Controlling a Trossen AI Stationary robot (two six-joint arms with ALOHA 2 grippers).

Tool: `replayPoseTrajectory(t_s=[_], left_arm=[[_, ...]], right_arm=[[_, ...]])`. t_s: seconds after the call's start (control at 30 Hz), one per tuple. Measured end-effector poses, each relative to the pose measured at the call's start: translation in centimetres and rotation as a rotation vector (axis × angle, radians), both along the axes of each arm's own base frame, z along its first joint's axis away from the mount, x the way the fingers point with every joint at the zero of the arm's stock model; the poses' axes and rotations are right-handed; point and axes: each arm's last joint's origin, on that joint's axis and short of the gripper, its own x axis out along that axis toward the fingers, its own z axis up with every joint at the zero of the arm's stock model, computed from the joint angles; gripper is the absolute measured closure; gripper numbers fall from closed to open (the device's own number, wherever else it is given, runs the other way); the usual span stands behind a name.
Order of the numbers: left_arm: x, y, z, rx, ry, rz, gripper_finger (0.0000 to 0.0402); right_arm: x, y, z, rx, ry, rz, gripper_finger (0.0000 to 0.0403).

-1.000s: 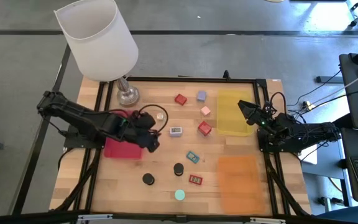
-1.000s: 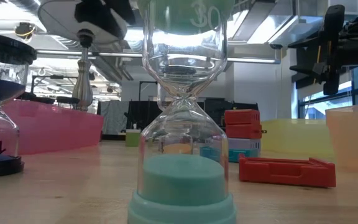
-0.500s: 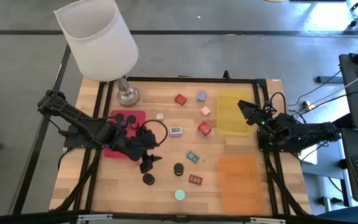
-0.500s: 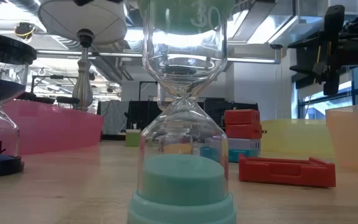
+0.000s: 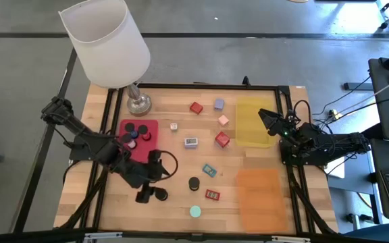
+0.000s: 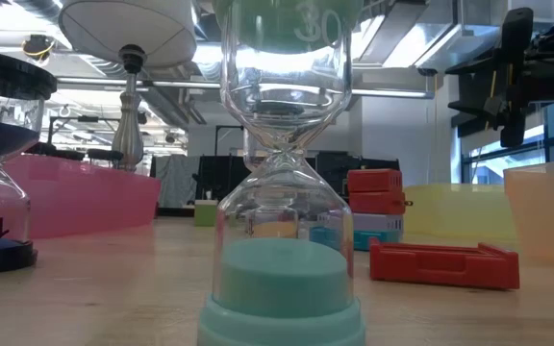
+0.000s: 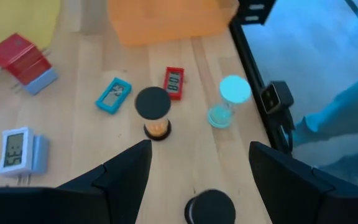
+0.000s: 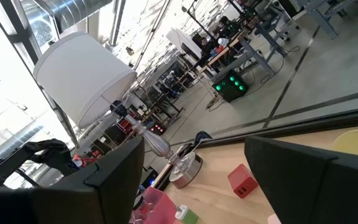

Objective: Pick & Place Office items
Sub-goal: Put the blue hourglass timer into the red bin

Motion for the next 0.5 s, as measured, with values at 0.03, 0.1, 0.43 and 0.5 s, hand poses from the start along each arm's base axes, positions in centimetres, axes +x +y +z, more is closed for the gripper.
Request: replayPoseTrajectory(t_s=[0.03,0.1,0.43,0.5], left_arm=[[-0.1,-0.2,0.0,0.011,0.001,-0.015,0.0135],[-0.5,-0.5,-0.1,0.039,0.008,-0.051,0.0135],[-1.9,-1.7,-0.6,0.145,0.045,-0.180,0.0135],[-2.2,-1.8,-0.7,0.154,0.063,-0.196,0.0135]], right_arm=[[0.0,0.0,0.0,0.000,0.000,0.000,0.0121],[0.0,0.0,0.0,0.000,0.000,0.000,0.0121],[0.0,0.0,0.0,0.000,-0.001,0.001,0.0121],[0.0,0.0,0.0,0.000,0.000,0.000,0.0121]])
